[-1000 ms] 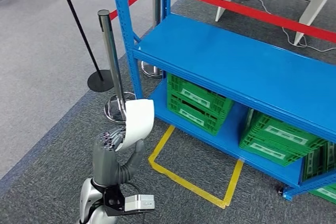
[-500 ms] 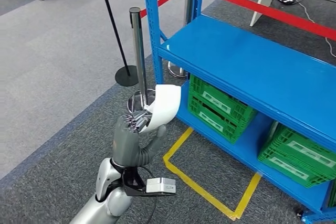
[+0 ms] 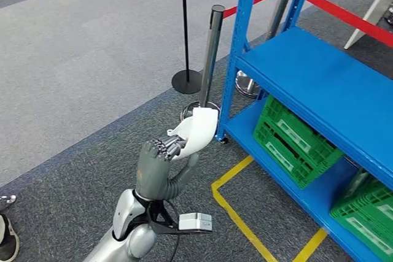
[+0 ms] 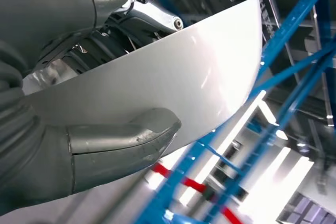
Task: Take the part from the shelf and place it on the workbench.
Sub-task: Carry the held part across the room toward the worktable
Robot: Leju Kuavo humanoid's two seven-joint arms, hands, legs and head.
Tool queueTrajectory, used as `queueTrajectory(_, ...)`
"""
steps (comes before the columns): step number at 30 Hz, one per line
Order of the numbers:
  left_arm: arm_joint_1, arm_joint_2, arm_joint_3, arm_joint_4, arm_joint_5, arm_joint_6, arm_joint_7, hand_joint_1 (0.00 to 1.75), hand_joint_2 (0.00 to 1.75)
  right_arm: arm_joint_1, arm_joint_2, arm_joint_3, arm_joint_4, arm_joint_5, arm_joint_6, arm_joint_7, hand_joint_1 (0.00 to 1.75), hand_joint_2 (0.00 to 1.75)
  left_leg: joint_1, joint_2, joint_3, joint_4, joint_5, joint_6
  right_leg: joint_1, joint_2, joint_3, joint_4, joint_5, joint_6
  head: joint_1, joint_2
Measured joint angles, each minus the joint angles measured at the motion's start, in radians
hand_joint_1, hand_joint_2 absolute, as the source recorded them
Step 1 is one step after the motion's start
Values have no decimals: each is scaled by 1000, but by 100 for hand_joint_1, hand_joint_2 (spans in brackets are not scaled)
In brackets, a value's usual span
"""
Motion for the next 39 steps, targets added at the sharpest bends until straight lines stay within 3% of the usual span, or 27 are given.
queueTrajectory(1, 16, 0, 4, -5, -16, 0, 1, 175, 175, 2, -1, 1, 0, 12, 4, 9, 0, 0, 0, -16, 0, 0, 0, 1, 0, 12, -35, 68, -25, 1, 0, 0)
queueTrajectory(2, 35, 0, 11, -12, -30, 0, 0, 175, 175, 4, -1, 3, 0, 24, 9, 17, 0, 0, 0, -31, 0, 0, 0, 1, -1, 16, -61, 113, -32, 1, 0, 0)
queueTrajectory(3, 55, 0, 19, -20, -40, 0, 0, 175, 175, 6, -2, 6, 0, 35, 12, 22, 0, 0, -1, -47, 1, 1, 0, 1, -1, 19, -70, 119, -19, 1, 0, 0)
queueTrajectory(5, 93, 0, 39, -40, -57, 0, -4, 175, 175, 7, -2, 14, 0, 58, 17, 31, 0, 0, 0, -78, 5, 2, 0, 0, -3, 37, -32, 17, 58, -2, 0, 0)
queueTrajectory(7, 134, 0, 62, -66, -66, 0, -15, 175, 175, 5, -3, 24, 1, 84, 19, 35, 0, 0, -2, -105, 3, 6, -1, -6, -9, 87, 26, -113, 113, -6, 1, 0)
queueTrajectory(9, 184, -1, 90, -100, -65, 1, -42, 175, 175, 4, -4, 40, 2, 121, 19, 35, 0, 0, -1, -127, -4, 10, 1, -17, -10, 111, 50, -159, 118, -11, 0, 0)
queueTrajectory(11, 242, -7, 121, -139, -52, 1, -85, 175, 175, 0, -5, 59, 2, 159, 13, 32, 0, 0, 3, -139, -11, 15, 1, -28, -9, 91, 55, -165, 119, -19, -1, 0)
queueTrajectory(13, 295, -18, 151, -178, -35, 2, -124, 175, 175, -6, -4, 76, 2, 180, 4, 23, 0, 0, 1, -96, -29, 54, -25, -41, -11, 64, 60, -168, 120, -32, -6, 0)
queueTrajectory(15, 330, -27, 175, -209, -24, 2, -142, 175, 175, -11, -3, 88, 2, 187, -1, 16, 0, 0, 3, -40, -80, 168, -88, -54, -10, 32, 64, -169, 115, -42, -11, 0)
queueTrajectory(17, 355, -31, 193, -226, -18, 2, -147, 175, 175, -14, -3, 95, 2, 189, -5, 16, 0, 0, 11, -24, -137, 289, -135, -63, -9, -4, 67, -169, 111, -45, -12, 0)
queueTrajectory(18, 365, -32, 201, -233, -11, 2, -148, 175, 175, -15, -3, 98, 2, 189, -6, 14, 0, 0, 15, -20, -144, 308, -133, -66, -8, -21, 69, -169, 109, -44, -12, 0)
queueTrajectory(19, 372, -33, 206, -238, 6, 2, -150, 175, 175, -18, -2, 101, 2, 190, -6, 8, 0, 0, 17, -16, -129, 282, -112, -68, -8, -37, 71, -169, 107, -43, -12, 0)
queueTrajectory(20, 375, -34, 211, -241, 32, 2, -151, 175, 175, -20, -1, 104, 2, 191, -7, -2, 0, 0, 18, -5, -96, 223, -78, -67, -8, -51, 74, -169, 105, -41, -12, 0)
queueTrajectory(22, 376, -35, 219, -242, 73, 2, -143, 175, 175, -25, 7, 110, 2, 197, -16, -26, 0, 0, 14, 45, -21, 85, -30, -59, -4, -75, 81, -168, 98, -33, -12, 0)
queueTrajectory(23, 376, -35, 222, -241, 69, 2, -131, 175, 175, -29, 13, 112, 2, 201, -21, -28, 0, 0, 11, 63, 0, 43, -22, -53, -1, -84, 82, -168, 95, -28, -11, 0)
queueTrajectory(24, 376, -33, 224, -240, 50, 1, -114, 175, 175, -32, 18, 114, 2, 205, -23, -21, 0, 0, 7, 72, 9, 24, -24, -46, 1, -95, 84, -169, 91, -22, -10, 0)
queueTrajectory(26, 377, -26, 225, -236, 14, 1, -89, 175, 175, -36, 24, 117, 3, 209, -16, 15, 0, 0, 6, 49, 9, 18, -23, -33, 1, -112, 93, -173, 86, -11, -9, 0)
queueTrajectory(28, 374, -21, 225, -234, 6, 0, -81, 175, 175, -33, 24, 118, 3, 207, -6, 54, 0, 0, 10, 25, 9, 12, -17, -20, -3, -74, 87, -145, 60, 0, -7, 0)
queueTrajectory(30, 368, -18, 225, -233, 7, 0, -80, 175, 175, -24, 21, 115, 3, 201, -5, 82, 0, 0, 13, 0, 8, 9, -14, -11, -5, -8, 32, -32, -2, 3, -3, 0)
queueTrajectory(32, 365, -14, 226, -233, 6, 0, -79, 175, 175, -12, 17, 110, 3, 197, -6, 92, 0, 0, 12, -28, 7, 10, -14, -8, -4, 16, -42, 105, -49, 3, -1, 0)
queueTrajectory(33, 364, -12, 226, -233, 6, 0, -78, 175, 175, -8, 15, 108, 3, 196, -6, 94, 0, 0, 11, -43, 8, 10, -15, -8, -4, 19, -63, 133, -46, 2, -1, 0)
queueTrajectory(34, 363, -10, 226, -233, 6, 0, -78, 175, 175, -5, 13, 106, 3, 194, -8, 94, 0, 0, 11, -58, 9, 11, -15, -8, -4, 21, -65, 120, -21, 1, -1, 0)
queueTrajectory(35, 362, -8, 226, -233, 7, 0, -76, 175, 175, -3, 11, 104, 3, 191, -11, 95, 0, 0, 11, -73, 11, 11, -15, -9, -4, 27, -49, 68, 20, -2, -1, 0)
queueTrajectory(37, 352, -3, 224, -231, 8, 0, -67, 175, 175, -2, 8, 96, 4, 183, -19, 99, 0, 0, 11, -101, 12, 14, -18, -13, -9, 69, 7, -77, 96, -6, -1, 0)
queueTrajectory(39, 335, 3, 220, -227, 7, -1, -56, 175, 175, -2, 6, 86, 4, 175, -28, 104, 0, 0, 10, -126, 8, 18, -19, -23, -11, 104, 41, -152, 117, -10, -2, 0)
